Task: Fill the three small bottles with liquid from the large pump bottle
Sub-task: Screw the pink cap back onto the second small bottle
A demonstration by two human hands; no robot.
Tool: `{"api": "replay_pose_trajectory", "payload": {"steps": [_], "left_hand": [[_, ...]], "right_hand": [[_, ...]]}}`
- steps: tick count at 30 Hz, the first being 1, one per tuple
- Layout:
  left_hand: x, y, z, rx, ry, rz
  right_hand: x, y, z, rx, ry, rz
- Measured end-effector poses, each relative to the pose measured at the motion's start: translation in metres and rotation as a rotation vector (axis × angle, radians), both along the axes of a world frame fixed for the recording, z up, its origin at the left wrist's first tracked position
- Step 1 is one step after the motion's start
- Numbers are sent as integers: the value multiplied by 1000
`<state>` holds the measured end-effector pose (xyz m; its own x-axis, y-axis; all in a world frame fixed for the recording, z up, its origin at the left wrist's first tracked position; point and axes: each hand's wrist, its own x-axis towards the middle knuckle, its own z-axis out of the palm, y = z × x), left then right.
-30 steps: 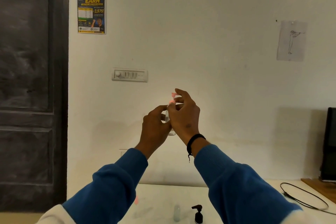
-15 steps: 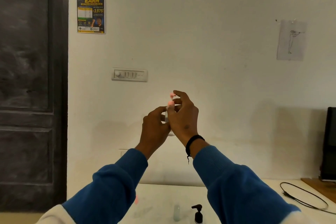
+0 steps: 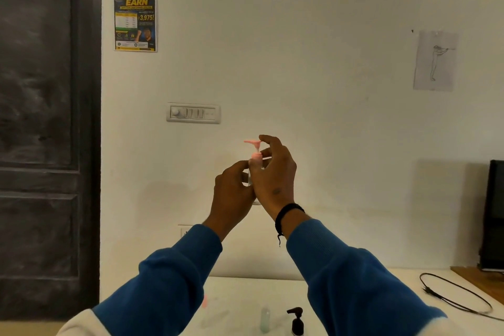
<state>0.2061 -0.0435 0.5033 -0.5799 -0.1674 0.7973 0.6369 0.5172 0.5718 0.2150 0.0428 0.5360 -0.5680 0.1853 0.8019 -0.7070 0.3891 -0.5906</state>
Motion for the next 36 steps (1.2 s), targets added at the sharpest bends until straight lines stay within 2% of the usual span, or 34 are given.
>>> {"api": "replay_pose_trajectory", "payload": {"steps": [19,36], "left_hand": [[1,-3,-2,1,-21,-19],[1,1,-5,-32,-42,-27]], "right_hand": [[0,-1,-3,-29,-16,32],[-4,0,-3,4,3,-47]]}}
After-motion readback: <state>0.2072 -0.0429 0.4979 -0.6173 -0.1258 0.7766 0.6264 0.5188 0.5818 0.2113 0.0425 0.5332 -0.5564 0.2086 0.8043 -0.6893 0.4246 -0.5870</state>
